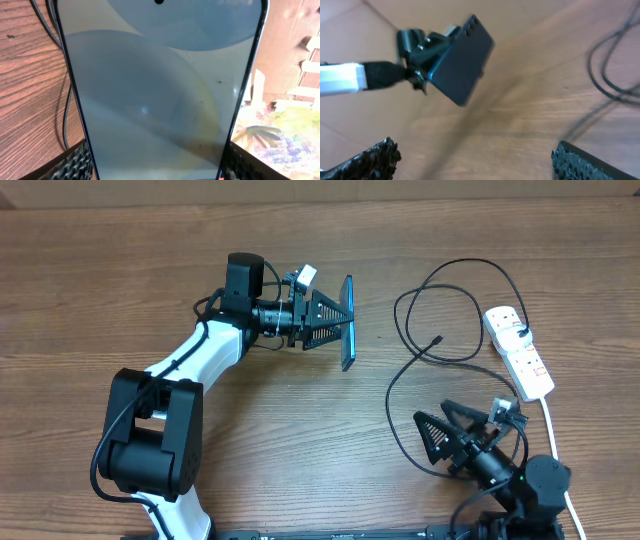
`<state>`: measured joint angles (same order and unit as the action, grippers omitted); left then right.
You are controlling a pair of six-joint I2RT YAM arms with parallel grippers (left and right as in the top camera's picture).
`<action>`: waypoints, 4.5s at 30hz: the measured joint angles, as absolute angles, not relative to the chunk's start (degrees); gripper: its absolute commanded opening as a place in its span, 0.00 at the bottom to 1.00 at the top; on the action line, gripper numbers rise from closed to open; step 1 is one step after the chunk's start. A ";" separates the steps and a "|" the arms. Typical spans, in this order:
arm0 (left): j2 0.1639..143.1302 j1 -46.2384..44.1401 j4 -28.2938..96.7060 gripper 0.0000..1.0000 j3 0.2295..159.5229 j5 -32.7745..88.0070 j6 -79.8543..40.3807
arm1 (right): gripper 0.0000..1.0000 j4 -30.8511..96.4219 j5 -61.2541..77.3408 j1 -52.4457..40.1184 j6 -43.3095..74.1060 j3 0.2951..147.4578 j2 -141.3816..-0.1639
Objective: Plug charger to phone and switch on socket
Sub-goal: 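Reach the right gripper toward the upright phone held by the left gripper, then grasp the phone with the right gripper and release the left gripper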
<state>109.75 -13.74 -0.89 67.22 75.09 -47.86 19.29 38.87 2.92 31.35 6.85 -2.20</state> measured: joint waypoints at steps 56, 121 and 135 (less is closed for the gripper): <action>109.75 -19.81 -1.56 0.36 67.22 68.20 -82.61 | 1.00 44.49 31.59 -0.62 18.46 45.10 -45.28; 109.75 -18.61 -1.56 0.36 67.22 64.82 -84.12 | 0.13 3.09 -14.09 -36.47 18.26 45.08 -77.87; 109.75 -18.37 -1.96 0.55 67.22 65.04 -84.09 | 0.04 3.14 -14.37 -35.99 22.94 45.08 -77.87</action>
<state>109.75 -18.37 -1.96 67.22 65.04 -84.09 3.14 -14.37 -35.99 22.94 45.08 -77.87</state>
